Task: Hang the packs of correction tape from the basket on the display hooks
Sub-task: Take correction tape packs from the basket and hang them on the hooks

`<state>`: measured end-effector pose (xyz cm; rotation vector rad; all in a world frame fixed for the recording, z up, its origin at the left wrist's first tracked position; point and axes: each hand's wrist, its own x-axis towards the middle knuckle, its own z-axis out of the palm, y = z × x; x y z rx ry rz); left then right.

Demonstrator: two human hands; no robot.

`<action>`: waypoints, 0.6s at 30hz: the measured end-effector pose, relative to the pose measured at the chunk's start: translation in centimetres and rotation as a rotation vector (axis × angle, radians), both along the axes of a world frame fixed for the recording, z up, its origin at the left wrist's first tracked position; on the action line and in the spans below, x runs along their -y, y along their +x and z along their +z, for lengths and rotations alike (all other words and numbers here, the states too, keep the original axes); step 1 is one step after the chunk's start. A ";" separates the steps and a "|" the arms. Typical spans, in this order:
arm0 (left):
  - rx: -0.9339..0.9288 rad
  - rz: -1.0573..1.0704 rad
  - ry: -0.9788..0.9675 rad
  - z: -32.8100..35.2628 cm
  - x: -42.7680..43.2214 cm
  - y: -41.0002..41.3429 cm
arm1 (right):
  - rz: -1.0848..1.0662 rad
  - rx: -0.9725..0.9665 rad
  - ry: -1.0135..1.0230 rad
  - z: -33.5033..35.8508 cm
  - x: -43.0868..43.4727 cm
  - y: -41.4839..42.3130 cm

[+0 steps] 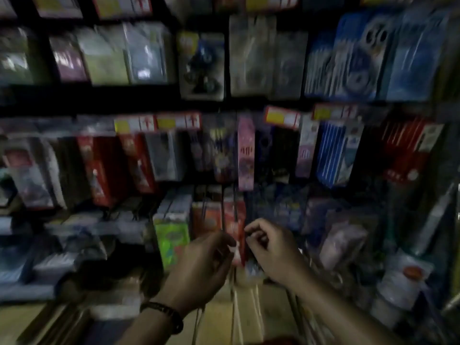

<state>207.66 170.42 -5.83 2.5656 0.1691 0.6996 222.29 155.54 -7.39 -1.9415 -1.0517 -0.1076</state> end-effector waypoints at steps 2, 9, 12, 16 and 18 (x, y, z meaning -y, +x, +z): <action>-0.214 0.011 0.037 -5.5 0.1 -1.1 | 0.013 -0.056 -0.184 -5.9 0.2 -1.0; -0.794 -0.005 0.093 -23.0 0.7 -3.8 | 0.036 -0.252 -0.685 -24.6 3.5 -5.2; -0.867 -0.037 0.082 -27.8 0.9 -4.4 | -0.030 -0.340 -0.764 -31.2 5.1 -6.3; -0.983 -0.018 -0.060 -34.0 1.0 -4.6 | -0.042 -0.535 -0.944 -40.0 7.4 -6.8; -1.002 0.003 -0.174 -36.5 1.2 -5.5 | -0.025 -0.642 -0.963 -43.2 8.4 -7.4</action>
